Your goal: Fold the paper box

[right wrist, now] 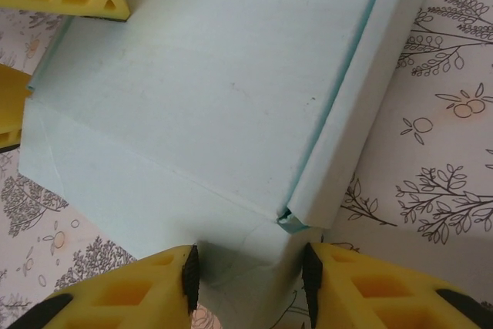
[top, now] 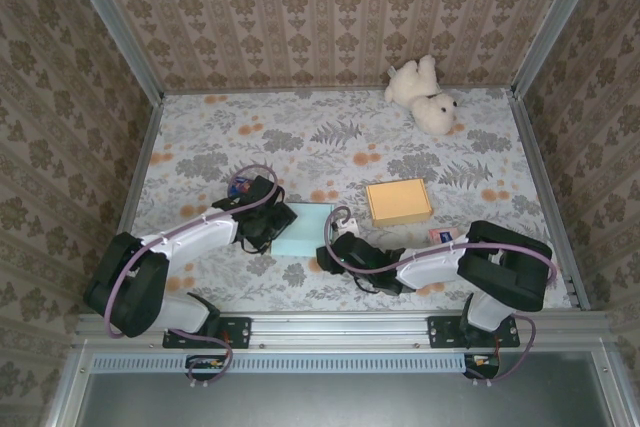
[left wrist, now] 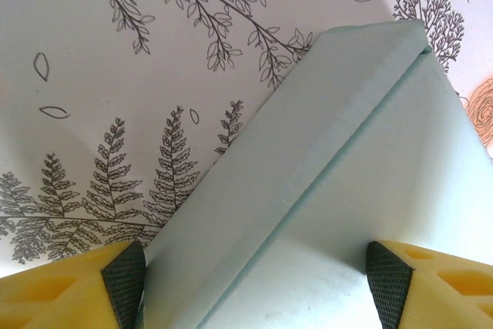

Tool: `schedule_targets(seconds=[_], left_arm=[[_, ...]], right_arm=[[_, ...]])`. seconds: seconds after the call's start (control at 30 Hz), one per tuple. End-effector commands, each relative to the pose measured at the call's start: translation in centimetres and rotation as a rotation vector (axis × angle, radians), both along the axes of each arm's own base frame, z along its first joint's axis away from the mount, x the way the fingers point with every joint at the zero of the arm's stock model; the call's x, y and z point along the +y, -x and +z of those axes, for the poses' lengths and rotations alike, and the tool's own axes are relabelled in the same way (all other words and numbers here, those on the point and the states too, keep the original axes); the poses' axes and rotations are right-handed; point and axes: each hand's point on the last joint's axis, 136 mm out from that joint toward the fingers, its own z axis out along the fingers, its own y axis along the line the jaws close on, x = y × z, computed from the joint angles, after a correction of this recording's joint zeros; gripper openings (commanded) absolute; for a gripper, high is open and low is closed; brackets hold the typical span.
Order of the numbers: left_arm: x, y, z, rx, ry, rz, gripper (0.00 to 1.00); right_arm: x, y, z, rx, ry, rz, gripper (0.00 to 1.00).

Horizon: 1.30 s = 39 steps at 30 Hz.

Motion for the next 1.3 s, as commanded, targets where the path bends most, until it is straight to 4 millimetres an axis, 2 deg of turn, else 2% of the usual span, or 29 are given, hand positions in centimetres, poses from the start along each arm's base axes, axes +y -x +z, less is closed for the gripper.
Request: schedule_targets(seconds=[0.0,0.13,0.57,0.97,1.13,1.27], left_arm=[[3.3,3.2,-3.1,0.138,-0.129,0.04,0.78],[3.4,3.2,-3.2,0.142,-0.132,0.041,0.78],[3.4,3.2,-3.4,0.146,-0.134,0.042,0.77],[3.3,3.2,-3.4,0.153,-0.132,0.039,0.77],[3.2,3.3,-3.7,0.168,-0.128,0.037,0.78],[3.1,3.3,-3.9,0.171,-0.126,0.037,0.78]], right_arm=[[-1.0,-0.2,-1.5,-0.023,0.076,-0.014,0.42],[-2.0,-0.7,-1.7,-0.058,0.106,-0.043,0.42],[-2.8,-1.6,-2.1,-0.191,0.144,-0.033,0.45],[-2.3,-2.1,-2.2,-0.248,0.159,-0.012,0.5],[-1.7,-1.9,-1.1,-0.242,0.115,0.002,0.5],[-2.2,-2.3,-1.0,-0.259,0.15,-0.018,0.51]])
